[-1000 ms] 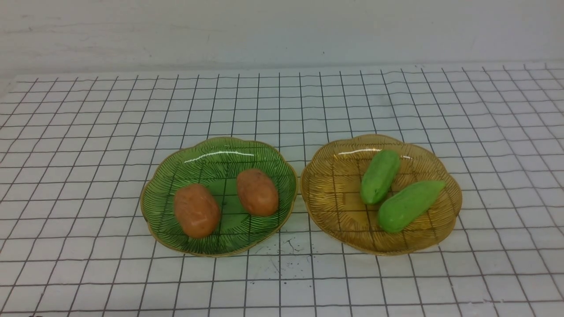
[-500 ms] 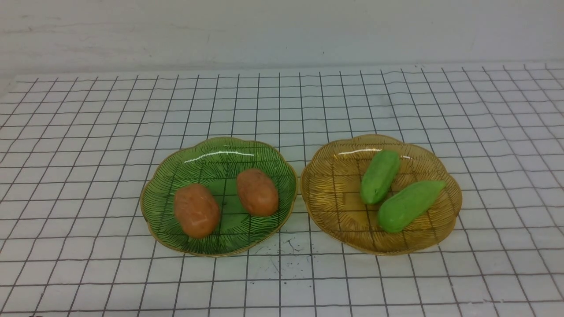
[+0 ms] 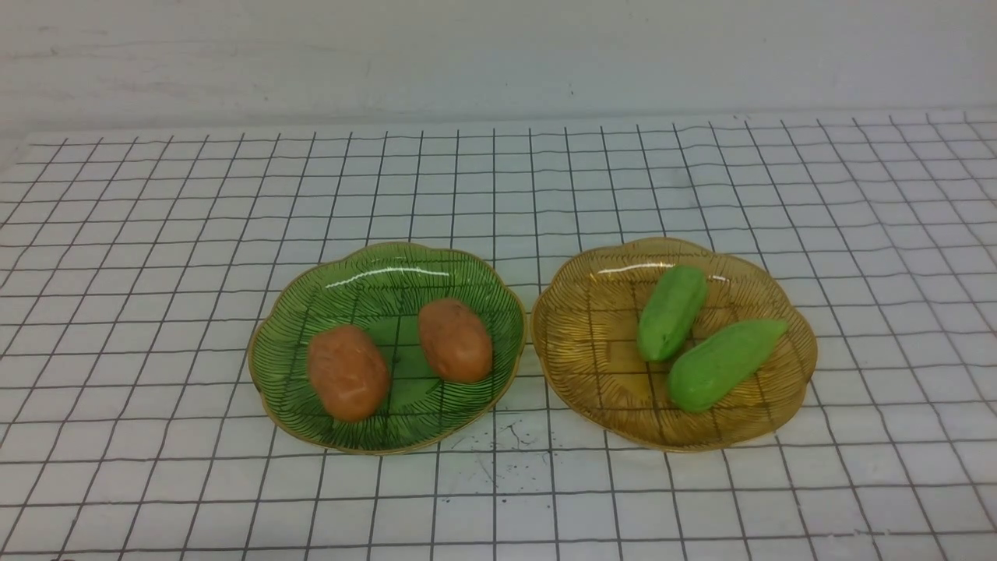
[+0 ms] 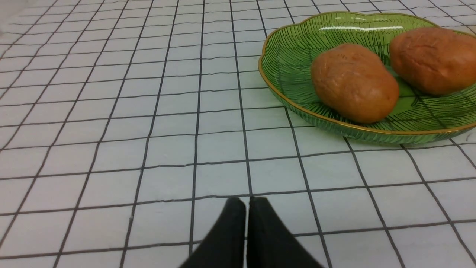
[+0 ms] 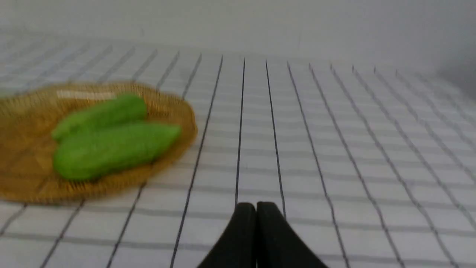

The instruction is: Put different types of vegetables on the plate.

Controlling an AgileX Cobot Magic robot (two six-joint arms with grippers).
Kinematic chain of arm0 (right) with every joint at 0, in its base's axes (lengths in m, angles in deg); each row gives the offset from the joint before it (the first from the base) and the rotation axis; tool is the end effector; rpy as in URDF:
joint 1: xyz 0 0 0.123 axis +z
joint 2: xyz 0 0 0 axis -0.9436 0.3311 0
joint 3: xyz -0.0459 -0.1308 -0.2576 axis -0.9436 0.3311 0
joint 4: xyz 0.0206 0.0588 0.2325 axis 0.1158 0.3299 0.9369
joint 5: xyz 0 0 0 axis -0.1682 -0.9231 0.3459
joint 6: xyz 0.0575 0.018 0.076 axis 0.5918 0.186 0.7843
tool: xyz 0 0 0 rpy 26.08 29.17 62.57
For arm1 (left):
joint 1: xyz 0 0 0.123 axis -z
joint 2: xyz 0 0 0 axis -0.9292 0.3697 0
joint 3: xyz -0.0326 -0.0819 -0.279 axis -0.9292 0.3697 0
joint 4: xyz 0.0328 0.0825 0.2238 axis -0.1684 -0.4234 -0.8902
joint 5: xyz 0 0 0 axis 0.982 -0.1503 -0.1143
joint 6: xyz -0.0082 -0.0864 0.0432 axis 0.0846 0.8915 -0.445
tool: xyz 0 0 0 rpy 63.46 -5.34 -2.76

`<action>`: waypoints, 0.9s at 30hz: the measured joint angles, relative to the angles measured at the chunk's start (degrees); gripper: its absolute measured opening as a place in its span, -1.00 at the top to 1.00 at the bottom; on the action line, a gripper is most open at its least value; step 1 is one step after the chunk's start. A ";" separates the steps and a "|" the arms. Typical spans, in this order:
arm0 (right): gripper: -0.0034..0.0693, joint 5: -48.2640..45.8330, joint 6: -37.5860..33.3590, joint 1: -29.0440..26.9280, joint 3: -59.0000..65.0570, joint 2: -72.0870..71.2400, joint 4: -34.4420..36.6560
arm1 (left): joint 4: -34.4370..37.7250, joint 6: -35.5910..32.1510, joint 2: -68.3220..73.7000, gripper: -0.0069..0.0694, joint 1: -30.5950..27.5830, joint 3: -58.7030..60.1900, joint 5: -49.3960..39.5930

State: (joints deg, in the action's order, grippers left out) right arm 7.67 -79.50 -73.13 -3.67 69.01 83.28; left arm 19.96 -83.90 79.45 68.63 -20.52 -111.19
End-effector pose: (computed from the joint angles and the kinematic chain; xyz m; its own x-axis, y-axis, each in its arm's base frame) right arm 0.0392 -0.0005 0.1700 -0.3150 -0.0875 -0.9450 0.0003 0.9957 -0.0923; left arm 0.0395 -0.0035 0.1690 -0.2972 0.0391 -0.9540 0.0500 0.9984 0.0253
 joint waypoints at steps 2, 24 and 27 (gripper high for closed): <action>0.94 0.07 0.35 0.01 0.01 -0.15 0.36 | 0.00 0.00 0.00 0.84 0.00 0.00 -0.05; 0.94 0.07 0.73 0.01 0.05 -0.15 0.70 | 0.00 0.02 0.00 0.84 0.00 0.00 -0.05; 0.94 0.07 0.73 0.01 0.05 -0.15 0.70 | 0.00 0.02 0.00 0.84 0.00 0.00 -0.05</action>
State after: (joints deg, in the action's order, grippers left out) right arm 7.74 -78.77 -73.12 -3.62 68.87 83.98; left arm 19.96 -83.88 79.45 68.63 -20.52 -111.25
